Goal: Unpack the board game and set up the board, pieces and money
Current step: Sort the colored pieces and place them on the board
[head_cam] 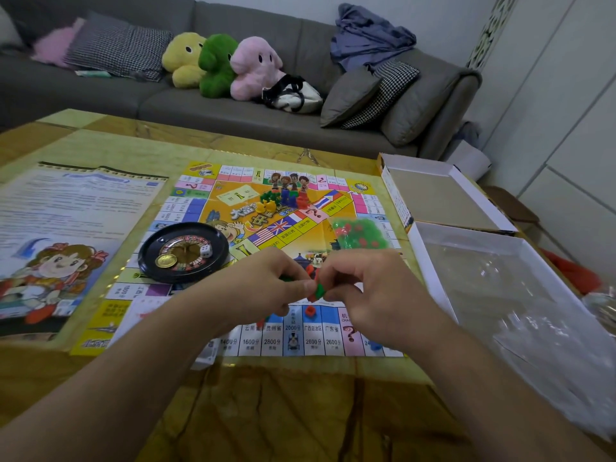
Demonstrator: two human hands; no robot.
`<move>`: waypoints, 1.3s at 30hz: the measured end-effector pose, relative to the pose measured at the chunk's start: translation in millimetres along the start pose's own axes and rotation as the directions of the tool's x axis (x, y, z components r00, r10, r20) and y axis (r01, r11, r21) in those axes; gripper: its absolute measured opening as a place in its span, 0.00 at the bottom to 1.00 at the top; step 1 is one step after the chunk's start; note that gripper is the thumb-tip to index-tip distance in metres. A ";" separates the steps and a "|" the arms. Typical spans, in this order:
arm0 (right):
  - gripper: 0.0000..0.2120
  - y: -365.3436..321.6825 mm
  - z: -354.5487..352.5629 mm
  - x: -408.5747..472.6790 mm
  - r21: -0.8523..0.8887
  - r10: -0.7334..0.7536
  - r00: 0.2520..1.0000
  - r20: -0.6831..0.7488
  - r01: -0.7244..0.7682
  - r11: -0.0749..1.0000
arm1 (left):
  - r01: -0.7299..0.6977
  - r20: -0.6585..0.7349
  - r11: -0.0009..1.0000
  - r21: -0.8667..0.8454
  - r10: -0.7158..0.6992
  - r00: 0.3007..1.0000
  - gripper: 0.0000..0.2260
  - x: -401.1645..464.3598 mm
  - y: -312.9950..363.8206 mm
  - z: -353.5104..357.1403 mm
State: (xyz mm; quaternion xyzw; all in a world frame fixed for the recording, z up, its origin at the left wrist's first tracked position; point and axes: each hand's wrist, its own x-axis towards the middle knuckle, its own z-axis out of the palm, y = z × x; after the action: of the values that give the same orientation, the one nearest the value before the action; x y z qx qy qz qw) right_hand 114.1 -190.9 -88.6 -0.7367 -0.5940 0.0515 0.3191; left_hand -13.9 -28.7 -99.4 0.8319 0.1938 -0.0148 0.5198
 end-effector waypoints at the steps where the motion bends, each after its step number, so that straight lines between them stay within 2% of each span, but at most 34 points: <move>1: 0.10 -0.3 0.4 -1.1 0.006 0.002 1.000 -0.002 -0.002 1.000 | 0.004 -0.007 1.000 -0.019 -0.004 1.000 0.10 0.3 -0.5 1.1; 4: 0.09 -3.4 -1.5 -4.2 0.116 0.038 0.998 -0.054 -0.031 0.993 | -0.011 -0.048 0.997 -0.075 0.007 0.999 0.10 1.8 -0.1 1.9; 8: 0.13 -5.4 -3.8 -7.5 0.270 0.195 0.967 -0.166 -0.146 0.952 | -0.034 -0.071 0.989 -0.143 0.024 0.997 0.11 2.0 3.5 4.7; 11: 0.14 -2.0 -1.2 -8.3 0.296 0.309 0.926 -0.216 -0.240 0.925 | -0.030 -0.233 0.999 0.030 0.036 0.972 0.09 8.3 4.8 9.9; 14: 0.11 3.3 -1.1 -7.9 0.400 0.421 0.875 -0.239 -0.307 0.864 | -0.014 -0.355 0.986 0.165 0.073 0.932 0.05 15.5 3.7 20.1; 16: 0.10 3.7 -1.4 -8.9 0.448 0.451 0.861 -0.236 -0.315 0.837 | 0.010 -0.371 0.973 0.232 0.079 0.925 0.03 19.5 1.7 28.0; 19: 0.09 2.9 -2.2 -10.5 0.460 0.449 0.861 -0.239 -0.307 0.833 | 0.033 -0.375 0.961 0.276 0.076 0.924 0.05 21.5 0.3 32.5; 21: 0.09 3.1 -3.6 -9.9 0.446 0.443 0.863 -0.243 -0.306 0.841 | 0.002 -0.389 0.979 0.203 0.078 0.918 0.05 21.1 1.9 28.2; 23: 0.10 2.9 -4.4 -8.9 0.417 0.432 0.862 -0.264 -0.302 0.857 | -0.036 -0.310 0.993 -0.112 -0.001 0.951 0.07 18.0 6.2 22.5; 25: 0.10 -0.2 -4.8 -7.9 0.406 0.414 0.868 -0.274 -0.286 0.868 | -0.016 -0.128 0.886 -0.464 -0.049 0.991 0.12 9.8 10.4 20.0; 26: 0.09 -1.9 -5.1 -7.7 0.416 0.399 0.877 -0.270 -0.267 0.869 | -0.025 -0.086 0.849 -0.528 -0.024 0.996 0.12 6.1 11.6 20.7; 31: 0.07 -6.8 -5.4 -5.9 0.442 0.299 0.918 -0.259 -0.163 0.882 | -0.074 -0.090 0.771 -0.632 0.021 0.996 0.12 -3.3 10.7 22.7; 34: 0.08 -7.8 -6.8 -6.8 0.487 0.265 0.934 -0.238 -0.121 0.865 | -0.074 -0.059 0.796 -0.601 0.048 0.997 0.08 -11.0 16.4 18.5; 39: 0.10 -12.0 -14.1 -7.2 0.537 0.243 0.957 -0.160 -0.122 0.835 | -0.051 0.049 0.854 -0.518 0.089 0.995 0.10 -23.6 23.7 7.3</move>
State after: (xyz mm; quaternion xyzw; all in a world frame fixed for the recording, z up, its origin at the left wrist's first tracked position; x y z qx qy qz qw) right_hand 108.4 -202.2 -73.3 -0.6772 -0.4449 0.1584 0.5643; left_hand -26.4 -51.4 -77.0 0.6676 0.1415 0.0271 0.7305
